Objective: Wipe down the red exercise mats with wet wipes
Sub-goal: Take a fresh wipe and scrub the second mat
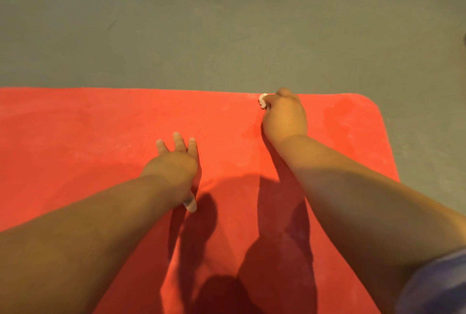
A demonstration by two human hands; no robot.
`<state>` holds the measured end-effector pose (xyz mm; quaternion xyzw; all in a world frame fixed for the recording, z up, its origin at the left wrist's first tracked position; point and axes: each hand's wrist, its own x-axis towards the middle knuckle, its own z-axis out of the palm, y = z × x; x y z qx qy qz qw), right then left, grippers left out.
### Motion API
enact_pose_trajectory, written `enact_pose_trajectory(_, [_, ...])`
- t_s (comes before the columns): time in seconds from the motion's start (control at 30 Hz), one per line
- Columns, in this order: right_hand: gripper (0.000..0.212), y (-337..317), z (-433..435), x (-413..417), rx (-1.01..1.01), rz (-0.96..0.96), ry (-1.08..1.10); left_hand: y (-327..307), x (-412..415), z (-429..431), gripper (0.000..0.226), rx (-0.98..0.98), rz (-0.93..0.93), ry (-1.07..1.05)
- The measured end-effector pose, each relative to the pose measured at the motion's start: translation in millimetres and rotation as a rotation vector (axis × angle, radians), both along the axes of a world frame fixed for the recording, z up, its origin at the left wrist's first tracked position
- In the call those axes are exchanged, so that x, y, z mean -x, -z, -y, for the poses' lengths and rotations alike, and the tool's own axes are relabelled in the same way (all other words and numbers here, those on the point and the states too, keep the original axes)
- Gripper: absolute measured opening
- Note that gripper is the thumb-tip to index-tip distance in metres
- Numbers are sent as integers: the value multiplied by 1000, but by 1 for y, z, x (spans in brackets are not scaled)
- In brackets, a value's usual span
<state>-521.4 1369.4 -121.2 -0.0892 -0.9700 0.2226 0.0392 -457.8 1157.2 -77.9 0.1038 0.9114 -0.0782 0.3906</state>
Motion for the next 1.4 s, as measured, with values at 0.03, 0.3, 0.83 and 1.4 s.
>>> enact_pose_trajectory(0.03, [25, 1, 6, 3, 0, 9, 19, 0, 0, -1, 139, 2, 2, -6])
enact_pose_trajectory(0.3, [27, -24, 71, 17, 93, 214, -368, -9, -3, 3, 137, 12, -28, 58])
enact_pose_trajectory(0.83, [32, -23, 22, -111, 434, 117, 132, 33, -16, -6, 29, -576, -610, 392])
enact_pose_trajectory(1.4, [42, -11, 46, -133, 382, -12, -27, 31, -65, 4, 18, -719, -747, 83])
